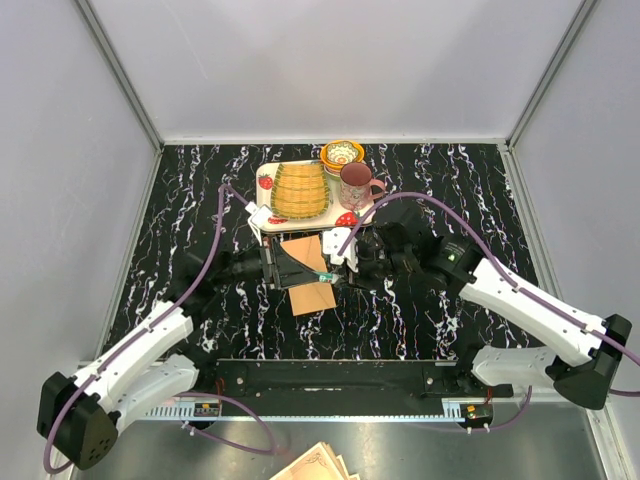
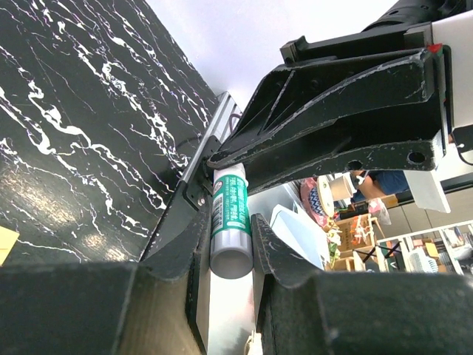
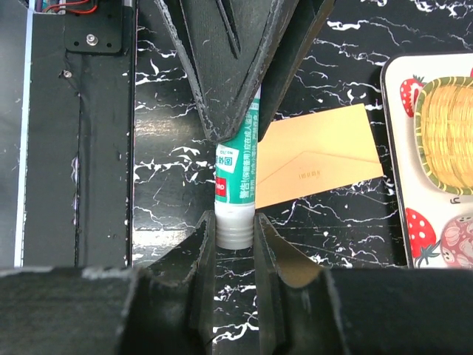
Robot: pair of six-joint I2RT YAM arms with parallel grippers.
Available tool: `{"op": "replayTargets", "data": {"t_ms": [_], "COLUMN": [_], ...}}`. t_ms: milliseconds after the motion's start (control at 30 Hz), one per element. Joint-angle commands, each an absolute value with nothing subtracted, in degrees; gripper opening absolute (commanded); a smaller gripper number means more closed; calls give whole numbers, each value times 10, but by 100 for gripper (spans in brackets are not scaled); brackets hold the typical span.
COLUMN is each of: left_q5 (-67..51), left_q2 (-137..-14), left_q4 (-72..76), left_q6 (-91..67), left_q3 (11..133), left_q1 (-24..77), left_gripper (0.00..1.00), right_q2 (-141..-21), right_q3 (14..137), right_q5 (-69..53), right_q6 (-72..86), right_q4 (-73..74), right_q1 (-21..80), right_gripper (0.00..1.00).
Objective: Place the letter into the envelope and seal it
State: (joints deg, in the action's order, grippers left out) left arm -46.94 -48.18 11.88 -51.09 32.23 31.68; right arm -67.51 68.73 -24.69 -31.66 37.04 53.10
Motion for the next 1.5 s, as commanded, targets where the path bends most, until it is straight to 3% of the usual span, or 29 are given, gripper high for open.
{"op": "replayTargets", "data": {"t_ms": [0,567,1067,1267,1300,1333,1400,1433,1467], "left_q5": [-468,-452,-435,-441,-446,-447,-453,-455,-456], "left_q2": [-496,-519,-544,-534,-529,-526,-516,-513,-511], "left_q4": [193,245,262,239,234,218,200,183,177], "left_q6": [-551,-592,-636,-609,-602,-587,-576,-564,-558], "left_q3": [315,293,285,294,295,299,301,301,303], "left_q1": [337,369,381,376,374,367,347,339,329], "left_gripper": [0,0,0,0,0,0,0,0,0], "right_q2": [-689,-700,-681,-668,-666,-664,-659,-653,-650], "right_q3": [735,758,701,698,700,700,699,695,693], "right_q5": [-278,-331,-135,-157,-158,-156,-149,-142,-138], "right_q6": [-314,-283,-377,-376,-370,-368,-363,-361,-363], "right_q4": [289,253,120,155,176,184,201,206,214], "right_q1": [541,560,649,650,650,650,650,650,650], "right_gripper": [6,0,0,0,2,13,25,37,42]}}
